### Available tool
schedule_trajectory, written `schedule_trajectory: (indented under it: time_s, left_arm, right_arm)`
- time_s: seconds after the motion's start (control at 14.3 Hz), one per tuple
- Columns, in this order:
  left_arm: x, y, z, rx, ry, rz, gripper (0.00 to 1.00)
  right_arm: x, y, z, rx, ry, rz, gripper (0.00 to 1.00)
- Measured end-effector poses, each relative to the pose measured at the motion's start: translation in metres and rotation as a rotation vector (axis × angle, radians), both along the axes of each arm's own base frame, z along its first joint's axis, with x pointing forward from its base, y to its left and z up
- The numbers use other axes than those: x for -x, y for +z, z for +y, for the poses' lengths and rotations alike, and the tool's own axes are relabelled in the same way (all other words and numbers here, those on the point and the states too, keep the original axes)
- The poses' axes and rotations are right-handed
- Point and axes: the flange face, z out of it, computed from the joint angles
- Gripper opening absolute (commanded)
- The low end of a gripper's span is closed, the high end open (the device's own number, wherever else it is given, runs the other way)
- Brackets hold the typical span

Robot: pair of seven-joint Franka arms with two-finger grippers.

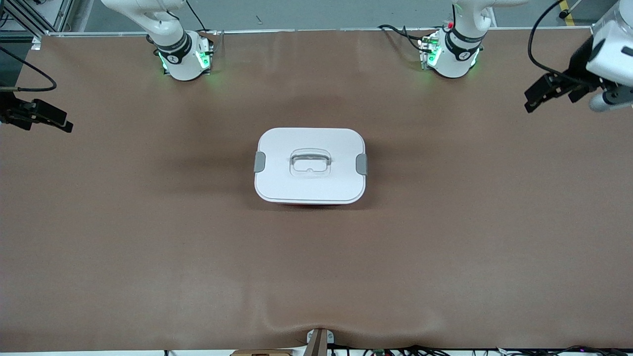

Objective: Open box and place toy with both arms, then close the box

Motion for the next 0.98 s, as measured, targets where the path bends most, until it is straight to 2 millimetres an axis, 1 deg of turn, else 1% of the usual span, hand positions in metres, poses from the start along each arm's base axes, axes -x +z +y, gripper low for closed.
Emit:
schedule_trajectory:
  time_s: [0.07, 0.21, 0.56, 0.7, 0.84, 0.98]
  left_arm:
    - [0.007, 0.003, 0.004, 0.002, -0.014, -0.005, 1.0]
    - [0.014, 0.007, 0.015, 0.006, -0.025, -0.011, 1.0]
    - [0.013, 0.008, 0.032, 0.013, -0.06, -0.017, 1.0]
    - [0.007, 0.012, 0.034, 0.015, -0.063, -0.033, 1.0]
    - [-0.006, 0.011, 0.033, 0.016, -0.065, -0.042, 1.0]
    - [-0.021, 0.006, 0.032, 0.017, -0.066, -0.054, 1.0]
  right_arm:
    - [0.0, 0.001, 0.0, 0.0, 0.0, -0.001, 1.0]
    - [0.0, 0.004, 0.0, 0.0, 0.0, -0.003, 1.0]
    - [0.0, 0.005, 0.0, 0.001, -0.001, -0.006, 1.0]
    - [0.0, 0.005, 0.0, 0.001, -0.002, -0.007, 1.0]
    - [0.0, 0.005, 0.0, 0.001, -0.003, -0.007, 1.0]
    - [0.0, 0.005, -0.001, 0.001, -0.004, -0.007, 1.0]
